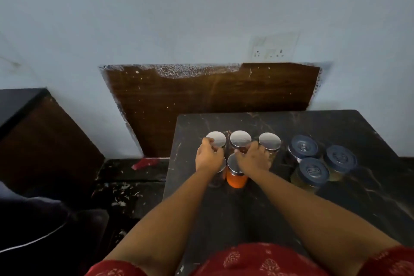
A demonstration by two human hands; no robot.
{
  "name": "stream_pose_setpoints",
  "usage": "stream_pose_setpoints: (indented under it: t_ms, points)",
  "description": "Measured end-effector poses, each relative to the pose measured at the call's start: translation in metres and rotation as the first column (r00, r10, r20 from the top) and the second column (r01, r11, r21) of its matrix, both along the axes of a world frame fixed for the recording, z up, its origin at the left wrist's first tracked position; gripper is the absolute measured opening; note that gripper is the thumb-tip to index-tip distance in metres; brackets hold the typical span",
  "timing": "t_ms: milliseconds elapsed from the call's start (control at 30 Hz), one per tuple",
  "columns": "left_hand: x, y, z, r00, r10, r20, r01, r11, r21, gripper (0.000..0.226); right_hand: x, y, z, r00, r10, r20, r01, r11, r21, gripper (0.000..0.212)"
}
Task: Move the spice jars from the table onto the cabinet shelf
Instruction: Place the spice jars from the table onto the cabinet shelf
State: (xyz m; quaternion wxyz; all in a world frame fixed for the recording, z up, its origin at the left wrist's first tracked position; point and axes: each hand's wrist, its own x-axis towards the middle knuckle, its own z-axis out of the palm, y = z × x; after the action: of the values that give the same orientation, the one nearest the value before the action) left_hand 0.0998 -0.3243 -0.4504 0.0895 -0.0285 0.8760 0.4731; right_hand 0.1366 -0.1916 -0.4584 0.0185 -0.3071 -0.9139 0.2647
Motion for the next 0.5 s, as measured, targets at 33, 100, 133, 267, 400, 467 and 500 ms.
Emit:
stream_pose_setpoints:
  t_ms: [33, 100, 133, 267, 400, 467, 500]
  points:
    - [0.004, 0.001, -0.004, 1.000, 0.021, 0.017, -0.021, 1.000, 0.010, 0.037, 0.005, -0.005, -0.006, 0.999, 0.028, 0.016, -0.028, 1.000, 0.002, 0.060]
    - [0.008, 0.001, -0.006, 0.999, 0.037, 0.022, -0.037, 0.999, 0.022, 0.035, 0.011, -0.006, -0.009, 0.981, 0.178, 0.074, -0.177, 0.984, -0.025, 0.075]
    - [0.008, 0.002, -0.006, 0.999, 0.030, 0.013, -0.031, 0.999, 0.025, 0.034, 0.012, -0.003, -0.009, 0.955, 0.274, 0.109, -0.272, 0.962, -0.039, 0.080]
    - [0.010, 0.005, -0.004, 1.000, 0.019, -0.006, -0.018, 0.999, 0.039, 0.028, 0.017, 0.006, -0.010, 0.870, 0.474, 0.132, -0.482, 0.876, 0.028, 0.071]
    - [0.014, 0.003, -0.009, 0.998, -0.049, -0.047, 0.048, 0.999, -0.012, 0.011, 0.016, 0.014, 0.003, 0.922, 0.369, 0.121, -0.371, 0.929, -0.008, 0.075]
    - [0.012, -0.002, -0.012, 0.995, -0.074, -0.065, 0.071, 0.997, -0.038, 0.018, 0.013, 0.020, 0.018, 0.945, 0.306, 0.115, -0.301, 0.952, -0.060, 0.072]
    - [0.011, -0.003, -0.011, 0.995, -0.072, -0.065, 0.071, 0.997, -0.023, 0.024, 0.011, 0.023, 0.028, 0.952, 0.285, 0.109, -0.277, 0.957, -0.082, 0.070]
